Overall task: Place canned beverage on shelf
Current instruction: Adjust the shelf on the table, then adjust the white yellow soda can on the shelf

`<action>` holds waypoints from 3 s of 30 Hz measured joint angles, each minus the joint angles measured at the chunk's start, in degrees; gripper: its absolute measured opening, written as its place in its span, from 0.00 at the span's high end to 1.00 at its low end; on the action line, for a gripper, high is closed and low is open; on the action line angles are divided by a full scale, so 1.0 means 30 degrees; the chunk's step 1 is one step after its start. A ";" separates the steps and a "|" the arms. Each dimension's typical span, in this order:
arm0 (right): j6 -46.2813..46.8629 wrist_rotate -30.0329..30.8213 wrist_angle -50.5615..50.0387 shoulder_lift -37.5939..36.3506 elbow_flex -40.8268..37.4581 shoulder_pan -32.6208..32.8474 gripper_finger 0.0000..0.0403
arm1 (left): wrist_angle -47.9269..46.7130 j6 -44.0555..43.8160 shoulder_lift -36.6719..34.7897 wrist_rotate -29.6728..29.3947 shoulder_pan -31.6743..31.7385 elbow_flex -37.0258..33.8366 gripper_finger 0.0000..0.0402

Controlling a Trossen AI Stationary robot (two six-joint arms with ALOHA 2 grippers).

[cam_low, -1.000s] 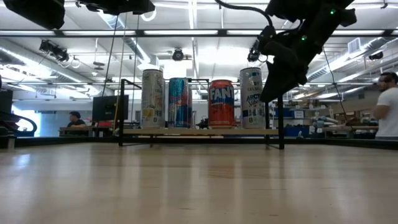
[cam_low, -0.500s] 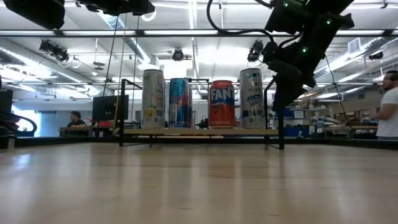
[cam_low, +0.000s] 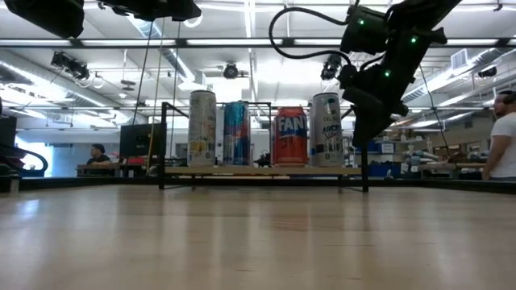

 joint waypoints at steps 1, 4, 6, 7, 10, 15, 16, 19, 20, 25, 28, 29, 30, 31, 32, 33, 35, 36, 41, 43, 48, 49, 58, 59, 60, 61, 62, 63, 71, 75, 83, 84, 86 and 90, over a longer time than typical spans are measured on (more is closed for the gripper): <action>-0.0014 0.0002 0.0000 0.0000 0.0000 -0.0127 0.72 | -0.0007 0.0004 0.0000 0.0000 -0.0004 0.0000 0.22; -0.0024 0.0017 0.0000 0.0000 0.0000 -0.0508 0.72 | -0.0017 0.0007 0.0000 0.0000 0.0000 0.0000 0.22; -0.0024 0.0022 0.0000 0.0000 0.0000 -0.0717 0.72 | -0.0024 0.0015 0.0000 -0.0039 -0.0001 0.0000 0.22; -0.0035 -0.0007 0.0000 0.0000 0.0000 -0.0803 0.72 | -0.0025 0.0015 0.0000 -0.0069 -0.0007 0.0000 0.22; -0.0347 -0.0482 -0.0015 0.0000 0.0000 -0.0927 0.72 | -0.0039 0.0101 0.0000 -0.0226 0.0000 0.0000 0.22; -0.0374 -0.1729 -0.0022 0.0000 0.0000 -0.0812 0.72 | -0.0039 0.0991 0.0000 -0.0554 -0.0007 -0.0007 0.22; -0.0368 -0.2122 -0.0022 0.0000 0.0000 -0.0691 0.72 | -0.0039 0.0991 0.0000 -0.0667 -0.0007 -0.0007 0.22; -0.0292 -0.3485 0.0012 -0.0032 -0.0004 -0.0164 0.72 | -0.0020 0.0987 0.0000 -0.0787 0.0000 -0.0007 0.22; -0.0198 -0.3832 0.0077 -0.0078 -0.0007 0.0076 0.72 | -0.0022 0.0985 -0.0013 -0.0787 -0.0002 -0.0007 0.22; 0.0129 -0.5488 0.2339 -0.0284 -0.0007 0.1262 0.72 | 0.0085 0.0991 -0.0190 -0.0750 -0.0007 -0.0015 0.22; 0.0094 -0.7604 0.4943 -0.0313 -0.0007 0.1792 0.72 | 0.0237 0.0998 -0.0298 -0.0747 -0.0156 0.0101 0.22; 0.0045 -0.8094 0.5897 -0.0313 -0.0007 0.1951 0.72 | 0.0179 0.1001 -0.0274 -0.0755 -0.0235 0.0142 0.22; -0.0022 -0.8491 0.6811 -0.0321 -0.0007 0.2117 0.72 | 0.0141 0.1017 -0.0270 -0.0767 -0.0339 0.0204 0.22; -0.0104 -0.8765 0.7575 -0.0321 -0.0005 0.2261 0.72 | 0.0144 0.1035 -0.0270 -0.0760 -0.0431 0.0276 0.22; -0.0177 -0.8958 0.8186 -0.0321 -0.0006 0.2372 0.72 | 0.0142 0.1042 -0.0277 -0.0758 -0.0521 0.0329 0.22; -0.0342 -0.9135 0.8727 -0.0321 0.0000 0.2461 0.72 | 0.0091 0.1045 -0.0277 -0.0758 -0.0624 0.0350 0.22; -0.0465 -0.9333 0.9466 -0.0321 -0.0007 0.2559 0.72 | 0.0049 0.1196 -0.0270 -0.0758 -0.0824 0.0350 0.22; -0.0467 -0.9411 0.9673 -0.0321 -0.0007 0.2563 0.72 | 0.0049 0.1495 -0.0270 -0.0758 -0.0916 0.0350 0.22; -0.0367 -0.9109 0.9799 -0.0315 -0.0007 0.2538 0.72 | -0.0102 0.2985 -0.0270 -0.0776 -0.1436 0.0357 0.22; -0.0536 -0.9054 0.9918 -0.0179 -0.0005 0.2495 0.72 | -0.0298 0.3011 -0.0270 -0.0854 -0.1556 0.0357 0.22; -0.1471 -0.8937 1.0156 -0.0160 -0.0007 0.2483 0.72 | -0.0862 0.3288 -0.0277 -0.1509 -0.1590 0.0362 0.22; -0.1514 -0.8937 1.0532 -0.0160 -0.0014 0.2475 0.72 | -0.1118 0.3477 -0.0277 -0.1578 -0.1550 0.0364 0.22; -0.1379 -0.8950 1.3218 -0.0182 -0.0007 0.2563 0.72 | -0.1902 0.3537 -0.0277 -0.3082 -0.1370 0.0364 0.22; -0.1381 -0.8952 1.3178 -0.0182 -0.0007 0.2563 0.72 | -0.2115 0.3620 -0.0277 -0.3082 -0.1370 0.0364 0.22; -0.1427 -0.8952 1.3185 -0.0182 -0.0007 0.2563 0.72 | -0.2317 0.3650 -0.0277 -0.3082 -0.1377 0.0364 0.22; -0.1487 -0.8952 1.3229 -0.0182 -0.0007 0.2563 0.72 | -0.2356 0.3657 -0.0277 -0.3082 -0.1377 0.0364 0.22; -0.1510 -0.8939 1.3284 -0.0182 -0.0007 0.2563 0.72 | -0.2344 0.3645 -0.0277 -0.3082 -0.1356 0.0364 0.22; -0.1520 -0.8844 1.3346 -0.0182 -0.0007 0.2563 0.72 | -0.2330 0.3624 -0.0277 -0.3082 -0.1332 0.0364 0.22; -0.3021 -0.7392 1.4274 -0.0182 -0.0007 0.2563 0.72 | -0.2505 0.0683 -0.0277 -0.3267 -0.0421 0.0930 0.22; -0.3388 -0.7393 1.4343 -0.0182 -0.0007 0.2563 0.72 | -0.4867 0.0370 -0.0291 -0.3226 -0.0699 0.1810 0.22; -0.3958 -0.7422 1.4160 -0.0182 -0.0007 0.2563 0.72 | -0.9941 -0.1621 -0.0284 -0.1481 -0.1093 0.4433 0.22; -0.3962 -0.7433 1.4029 -0.0182 -0.0007 0.2563 0.72 | -1.0860 -0.2002 -0.0291 -0.1225 -0.1126 0.4871 0.22; -0.3958 -0.7451 1.3690 -0.0182 -0.0007 0.2563 0.72 | -1.3377 -0.3141 -0.0291 -0.0425 -0.1188 0.5873 0.22; -0.3958 -0.7451 1.3318 -0.0182 -0.0007 0.2563 0.72 | -2.1251 -0.7939 -0.0457 0.3382 -0.0813 0.8562 0.22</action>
